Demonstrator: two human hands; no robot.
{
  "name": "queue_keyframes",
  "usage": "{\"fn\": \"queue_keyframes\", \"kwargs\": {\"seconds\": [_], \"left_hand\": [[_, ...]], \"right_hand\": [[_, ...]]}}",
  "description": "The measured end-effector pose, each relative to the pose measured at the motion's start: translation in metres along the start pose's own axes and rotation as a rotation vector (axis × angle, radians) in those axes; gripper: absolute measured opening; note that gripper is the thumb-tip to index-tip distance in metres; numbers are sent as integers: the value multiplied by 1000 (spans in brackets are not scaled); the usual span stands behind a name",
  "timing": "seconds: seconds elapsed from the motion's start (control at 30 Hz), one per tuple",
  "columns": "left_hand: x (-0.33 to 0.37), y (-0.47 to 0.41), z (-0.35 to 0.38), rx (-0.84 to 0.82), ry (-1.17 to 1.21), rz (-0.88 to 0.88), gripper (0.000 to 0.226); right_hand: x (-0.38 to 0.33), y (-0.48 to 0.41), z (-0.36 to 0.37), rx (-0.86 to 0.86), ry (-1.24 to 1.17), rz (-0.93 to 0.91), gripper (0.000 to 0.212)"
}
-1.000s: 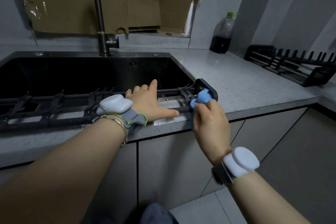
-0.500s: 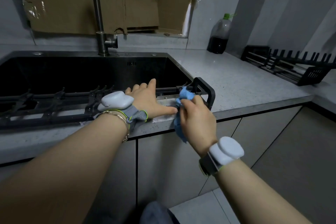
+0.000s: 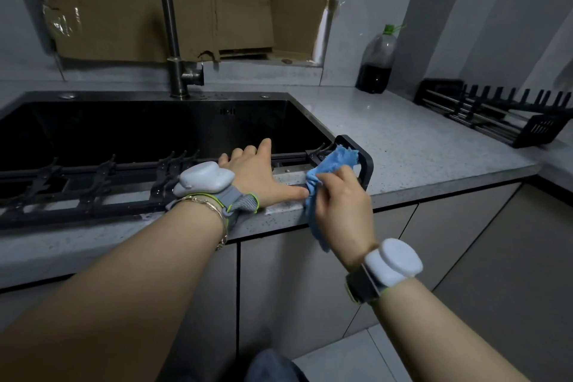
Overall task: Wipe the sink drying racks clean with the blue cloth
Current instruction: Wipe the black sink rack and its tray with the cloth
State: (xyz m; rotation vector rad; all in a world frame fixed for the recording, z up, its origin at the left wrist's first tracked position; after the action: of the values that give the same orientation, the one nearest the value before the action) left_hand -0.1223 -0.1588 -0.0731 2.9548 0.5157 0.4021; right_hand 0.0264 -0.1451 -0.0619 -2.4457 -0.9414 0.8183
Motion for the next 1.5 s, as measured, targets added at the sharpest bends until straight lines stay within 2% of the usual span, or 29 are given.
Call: {"fn": "queue_keyframes", "kwargs": {"seconds": [0.1,0.2,0.23,0.3,0.37,0.47,0.7,0.8,0.87,0.93,1.07,1.13,1.23,1.33,1.5], "left_hand": [[0,0,-1,-3,5,3,116],[0,0,0,-22,17,8,116],[0,0,1,-31,22,9,116],[0,-1,2,-53,32,13,117],[0,-3,3,-89,39,23,118],[-1,-2,5,-116,41,29,120],[-1,0,5,-110,46,18,120],[0,0,5,-106,52,23,119],[-1,-2,5,-105,57,24,119],[-1,-2,6,-103,61,26,118],[-2,-3,5,-94,53,22,119],[-2,-2,5,-94,58,26,119],[-3,-2,5,-94,63,32,119],[-3,-3,4,-94,66,36,119],[-4,-4,5,-87,56,21,119]], "right_hand": [[29,5,-11,90,-142,123,13],[55,9,-15,175,-261,297,14],[50,10,-13,171,-255,290,15],[22,10,-6,138,-199,148,18],[-8,13,10,27,-145,7,22],[-14,8,14,-76,-156,-44,21],[29,-1,-15,11,-195,149,15],[53,-5,-40,173,-400,331,17],[50,-14,-60,251,-366,289,19],[30,-32,-58,137,-233,181,25],[-6,-54,2,-369,313,-21,25],[-8,-56,9,-507,339,-105,23],[0,-55,-7,-551,317,-174,17],[9,-56,-17,-516,399,-159,14],[9,-61,-9,-604,361,-159,14]]}}
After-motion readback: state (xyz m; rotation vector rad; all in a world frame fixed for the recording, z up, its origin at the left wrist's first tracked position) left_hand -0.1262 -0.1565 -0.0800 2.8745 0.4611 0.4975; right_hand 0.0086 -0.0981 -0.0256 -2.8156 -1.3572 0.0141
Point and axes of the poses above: each hand's wrist, its own y-axis away from the middle knuckle, its own z-axis out of the palm, x = y × z, the point moved 9 cm from there along -y, towards the middle knuckle, and after that the axes turned 15 degrees about -x, right-handed, at the moved point
